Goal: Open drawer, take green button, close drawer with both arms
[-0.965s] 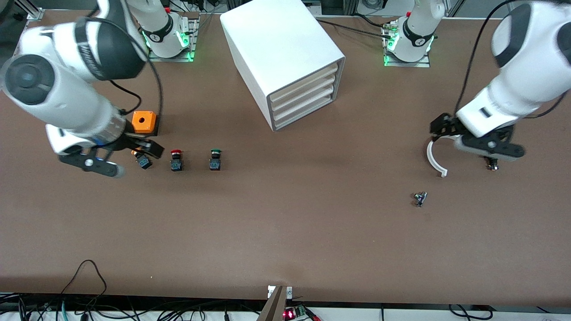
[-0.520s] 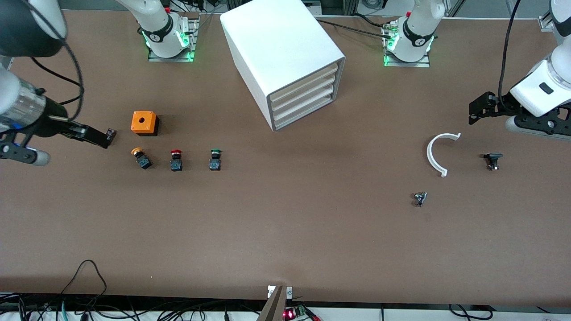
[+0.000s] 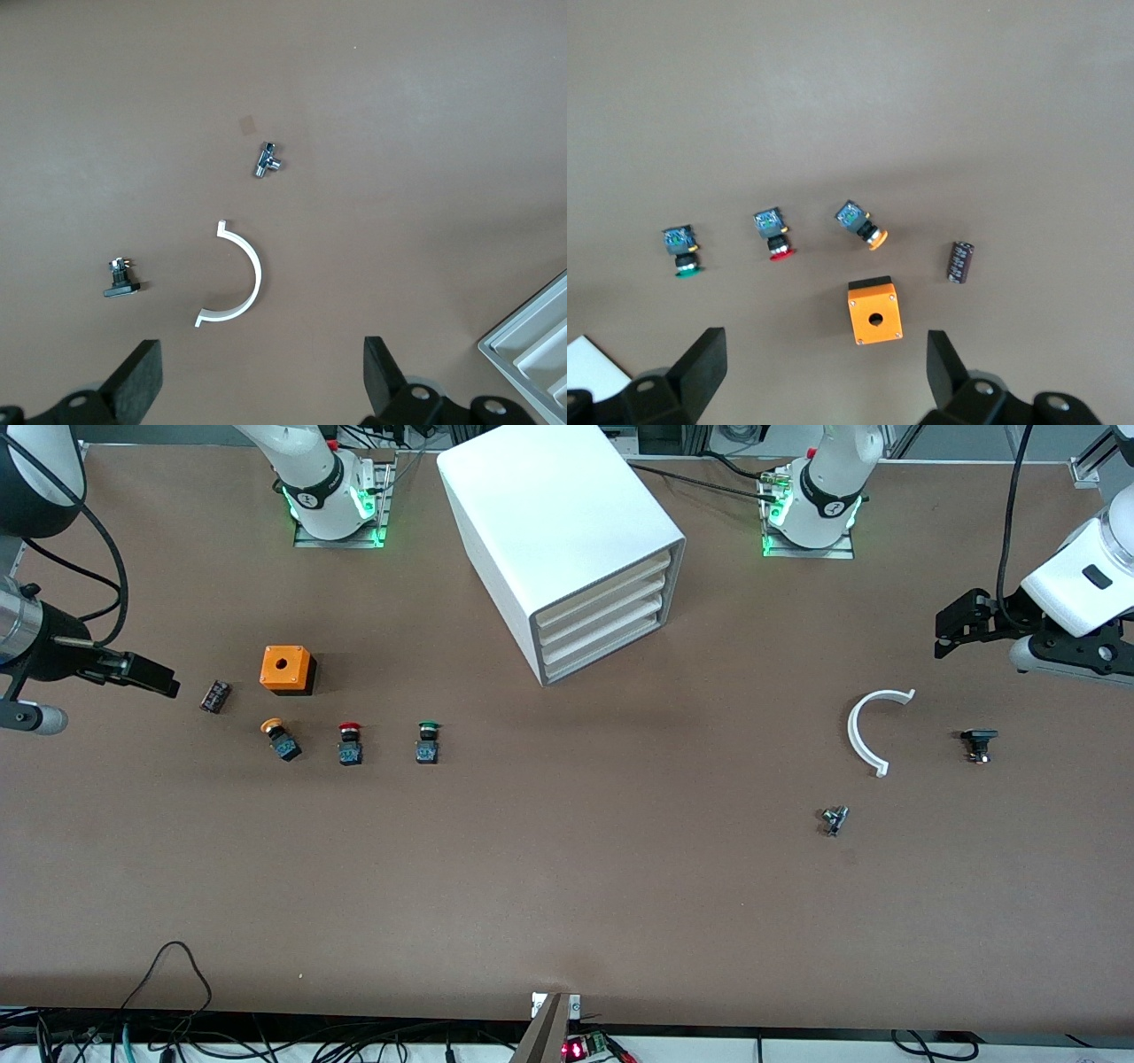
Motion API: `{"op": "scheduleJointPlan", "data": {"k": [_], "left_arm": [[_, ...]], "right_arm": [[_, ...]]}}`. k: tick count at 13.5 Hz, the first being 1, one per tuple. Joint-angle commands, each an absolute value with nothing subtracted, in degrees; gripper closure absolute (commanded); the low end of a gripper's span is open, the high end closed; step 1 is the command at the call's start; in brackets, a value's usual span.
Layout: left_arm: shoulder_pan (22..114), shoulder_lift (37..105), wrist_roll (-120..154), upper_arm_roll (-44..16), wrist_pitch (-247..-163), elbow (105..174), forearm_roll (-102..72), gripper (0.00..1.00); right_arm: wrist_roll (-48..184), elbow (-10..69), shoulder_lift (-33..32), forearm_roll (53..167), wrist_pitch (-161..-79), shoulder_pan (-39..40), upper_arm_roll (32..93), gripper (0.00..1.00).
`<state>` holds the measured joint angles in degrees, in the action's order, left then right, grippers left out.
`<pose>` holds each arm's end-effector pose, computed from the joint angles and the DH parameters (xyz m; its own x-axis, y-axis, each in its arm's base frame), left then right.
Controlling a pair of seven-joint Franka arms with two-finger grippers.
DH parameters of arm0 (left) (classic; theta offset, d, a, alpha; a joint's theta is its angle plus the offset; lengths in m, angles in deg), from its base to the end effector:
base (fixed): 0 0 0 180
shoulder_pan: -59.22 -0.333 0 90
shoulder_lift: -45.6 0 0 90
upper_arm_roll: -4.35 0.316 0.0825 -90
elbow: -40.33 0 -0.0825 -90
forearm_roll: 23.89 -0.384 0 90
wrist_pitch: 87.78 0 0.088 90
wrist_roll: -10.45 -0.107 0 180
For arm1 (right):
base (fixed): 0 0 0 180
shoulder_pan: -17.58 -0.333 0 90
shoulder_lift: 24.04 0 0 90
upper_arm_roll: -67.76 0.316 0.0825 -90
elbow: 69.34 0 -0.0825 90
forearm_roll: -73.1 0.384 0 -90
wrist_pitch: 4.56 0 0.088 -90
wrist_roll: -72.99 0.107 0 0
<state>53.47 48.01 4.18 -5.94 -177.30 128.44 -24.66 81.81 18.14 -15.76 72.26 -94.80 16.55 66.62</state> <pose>0.5649 -0.0412 0.6161 0.9821 -0.1874 -0.0173 -0.1875 -0.9823 -0.0041 0.5948 -0.0019 0.5624 0.9836 -0.1552 -0.0924 -0.1529 -0.9877 0.0320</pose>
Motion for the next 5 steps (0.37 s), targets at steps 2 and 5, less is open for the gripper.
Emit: {"op": "scheduleJointPlan", "data": {"k": [2,5], "left_arm": [[53.1,46.0,3.0,-5.7,-175.1,128.9,-22.7,0.0],[53.1,46.3,3.3,-5.7,-175.4,128.9,-23.0,0.0]], "right_arm": [[77.7,21.1,-18.4,69.4,-96.1,20.3,71.0,0.0],[78.4,21.2,-18.6,69.2,-95.1,19.9,71.1,0.0]]}}
